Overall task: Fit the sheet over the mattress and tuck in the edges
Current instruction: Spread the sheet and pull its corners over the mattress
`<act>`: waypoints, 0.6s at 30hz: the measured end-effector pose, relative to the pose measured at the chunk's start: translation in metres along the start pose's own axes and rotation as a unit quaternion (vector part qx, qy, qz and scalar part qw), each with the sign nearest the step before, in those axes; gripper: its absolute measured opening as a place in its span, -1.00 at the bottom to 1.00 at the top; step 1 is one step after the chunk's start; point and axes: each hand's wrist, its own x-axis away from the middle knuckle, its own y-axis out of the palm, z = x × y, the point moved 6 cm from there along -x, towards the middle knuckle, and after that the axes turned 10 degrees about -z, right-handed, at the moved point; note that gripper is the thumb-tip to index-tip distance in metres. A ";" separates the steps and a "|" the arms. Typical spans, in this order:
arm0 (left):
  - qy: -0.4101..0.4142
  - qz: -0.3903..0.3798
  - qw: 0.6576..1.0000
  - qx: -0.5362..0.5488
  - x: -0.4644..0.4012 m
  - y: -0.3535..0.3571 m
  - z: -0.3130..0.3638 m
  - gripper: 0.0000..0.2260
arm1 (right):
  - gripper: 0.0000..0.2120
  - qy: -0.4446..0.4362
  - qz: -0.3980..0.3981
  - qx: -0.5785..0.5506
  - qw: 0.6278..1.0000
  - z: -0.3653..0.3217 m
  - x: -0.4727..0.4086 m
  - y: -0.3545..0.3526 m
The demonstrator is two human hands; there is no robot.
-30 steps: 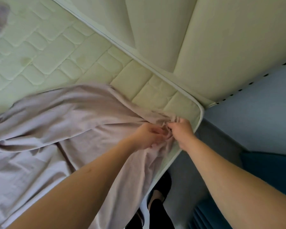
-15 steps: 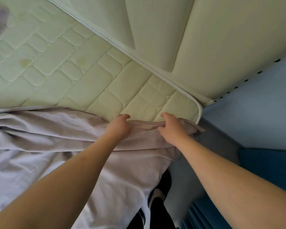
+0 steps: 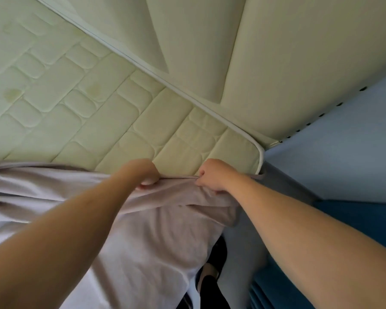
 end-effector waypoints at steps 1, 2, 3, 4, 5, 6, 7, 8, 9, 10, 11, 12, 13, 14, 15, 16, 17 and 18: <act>0.015 0.038 0.999 0.021 0.005 -0.027 0.012 -0.80 | -0.70 0.012 0.008 -0.013 1.000 0.007 0.000 -0.016; 0.034 0.112 0.993 0.029 0.012 -0.054 0.023 -0.82 | -0.74 0.020 0.054 -0.045 0.997 0.011 0.001 -0.035; 0.059 0.207 0.976 0.034 0.020 -0.081 0.034 -0.85 | -0.77 0.029 0.138 -0.077 0.987 0.017 0.003 -0.056; 0.095 0.290 0.951 0.056 0.027 -0.104 0.046 -0.86 | -0.78 0.039 0.234 -0.093 0.967 0.022 0.006 -0.075; 0.136 0.338 0.927 0.089 0.034 -0.118 0.056 -0.85 | -0.78 0.046 0.308 -0.098 0.945 0.024 0.011 -0.087; 0.163 0.348 0.917 0.109 0.034 -0.123 0.064 -0.82 | -0.78 0.049 0.351 -0.107 0.929 0.029 0.014 -0.091; 0.169 0.338 0.920 0.106 0.032 -0.124 0.071 -0.79 | -0.78 0.056 0.362 -0.114 0.924 0.033 0.016 -0.091; 0.156 0.323 0.930 0.077 0.028 -0.121 0.074 -0.77 | -0.79 0.071 0.350 -0.109 0.928 0.040 0.015 -0.086; 0.140 0.313 0.939 0.038 0.022 -0.116 0.073 -0.76 | -0.80 0.088 0.329 -0.092 0.936 0.050 0.013 -0.080; 0.132 0.310 0.941 0.009 0.016 -0.112 0.070 -0.76 | -0.81 0.099 0.311 -0.074 0.942 0.061 0.010 -0.073; 0.135 0.306 0.943 -0.001 0.012 -0.107 0.066 -0.75 | -0.82 0.105 0.295 -0.072 0.947 0.072 0.008 -0.067; 0.141 0.300 0.943 0.004 0.008 -0.103 0.060 -0.74 | -0.81 0.104 0.288 -0.085 0.948 0.081 0.007 -0.062; 0.145 0.301 0.942 0.021 0.006 -0.098 0.054 -0.74 | -0.77 0.096 0.295 -0.106 0.945 0.086 0.008 -0.060; 0.146 0.312 0.938 0.040 0.009 -0.092 0.047 -0.76 | -0.72 0.084 0.318 -0.119 0.937 0.087 0.010 -0.060; 0.147 0.330 0.931 0.048 0.014 -0.085 0.043 -0.79 | -0.66 0.075 0.349 -0.107 0.928 0.085 0.015 -0.061; 0.152 0.333 0.929 0.044 0.018 -0.072 0.040 -0.80 | -0.62 0.071 0.370 -0.070 0.924 0.079 0.019 -0.060; 0.155 0.311 0.937 0.030 0.022 -0.056 0.039 -0.75 | -0.62 0.063 0.375 -0.022 0.925 0.068 0.023 -0.058; 0.159 0.258 0.953 0.018 0.023 -0.035 0.039 -0.68 | -0.66 0.038 0.360 0.004 0.932 0.057 0.023 -0.051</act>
